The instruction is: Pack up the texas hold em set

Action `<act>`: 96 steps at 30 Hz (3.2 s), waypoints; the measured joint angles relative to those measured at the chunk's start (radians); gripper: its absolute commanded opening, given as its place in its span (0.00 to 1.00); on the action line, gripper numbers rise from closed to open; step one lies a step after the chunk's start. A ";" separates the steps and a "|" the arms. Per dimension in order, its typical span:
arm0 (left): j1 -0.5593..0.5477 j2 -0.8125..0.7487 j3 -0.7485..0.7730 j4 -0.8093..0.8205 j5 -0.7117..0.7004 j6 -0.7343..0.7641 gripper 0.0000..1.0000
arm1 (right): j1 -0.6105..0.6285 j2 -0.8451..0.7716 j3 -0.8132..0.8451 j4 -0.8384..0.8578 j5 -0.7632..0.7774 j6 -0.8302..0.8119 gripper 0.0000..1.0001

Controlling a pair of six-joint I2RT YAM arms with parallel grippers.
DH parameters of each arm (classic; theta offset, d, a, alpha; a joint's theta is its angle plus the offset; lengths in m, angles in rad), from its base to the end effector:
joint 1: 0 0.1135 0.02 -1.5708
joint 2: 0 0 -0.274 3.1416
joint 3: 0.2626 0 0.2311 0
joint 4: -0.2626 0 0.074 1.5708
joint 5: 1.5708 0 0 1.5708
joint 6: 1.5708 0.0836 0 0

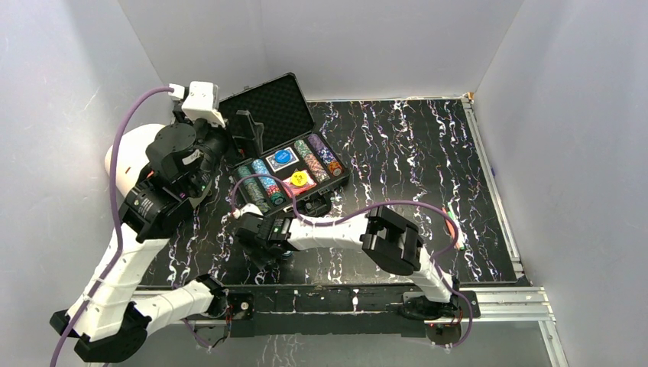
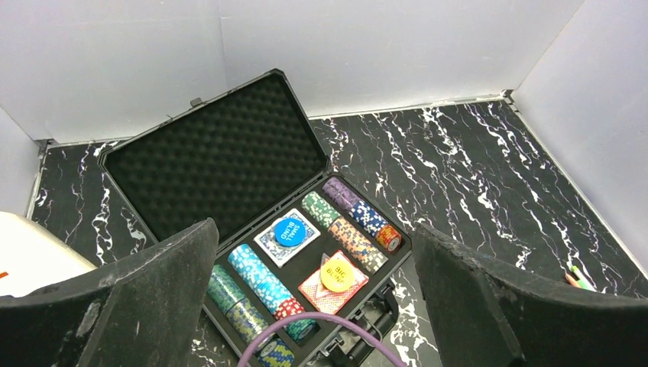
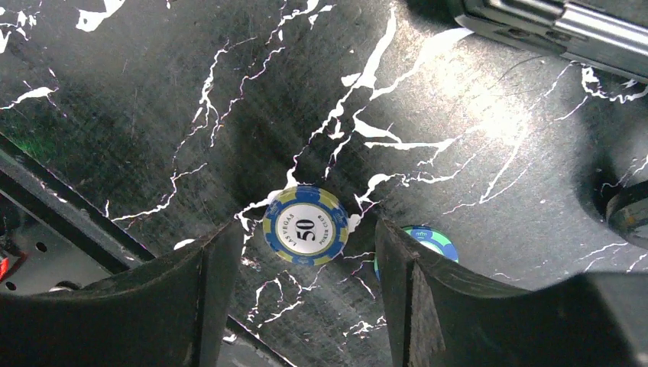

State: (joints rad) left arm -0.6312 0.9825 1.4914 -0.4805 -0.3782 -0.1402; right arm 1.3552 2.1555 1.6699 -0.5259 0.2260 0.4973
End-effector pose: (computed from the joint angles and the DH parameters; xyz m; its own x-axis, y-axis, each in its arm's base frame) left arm 0.1678 -0.0844 0.5069 -0.0123 -0.1519 -0.9883 0.2512 0.9562 -0.1501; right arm 0.1208 0.4640 0.1591 -0.6014 -0.5728 -0.5569 -0.7278 0.6803 0.0862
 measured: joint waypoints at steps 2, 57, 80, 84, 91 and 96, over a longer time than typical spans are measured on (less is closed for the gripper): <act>0.000 0.008 0.000 0.000 0.000 -0.002 0.98 | 0.001 0.008 0.015 -0.004 -0.002 -0.011 0.68; 0.001 -0.048 -0.583 0.107 0.441 -0.356 0.76 | -0.450 -0.877 -0.735 0.340 0.024 0.752 0.38; 0.001 0.027 -0.748 0.552 0.650 -0.463 0.24 | -0.472 -0.851 -0.735 0.427 -0.144 1.011 0.39; 0.001 0.053 -0.746 0.554 0.611 -0.453 0.31 | -0.478 -0.832 -0.734 0.436 -0.164 1.023 0.39; 0.001 0.097 -0.740 0.531 0.579 -0.460 0.14 | -0.484 -0.779 -0.716 0.473 -0.192 1.019 0.41; 0.002 0.121 -0.727 0.511 0.559 -0.444 0.00 | -0.489 -0.768 -0.716 0.477 -0.196 1.005 0.65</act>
State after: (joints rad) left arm -0.6296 1.1030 0.7647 0.0307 0.1810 -0.5838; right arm 0.8665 1.3876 0.9539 -0.0490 0.0299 1.5024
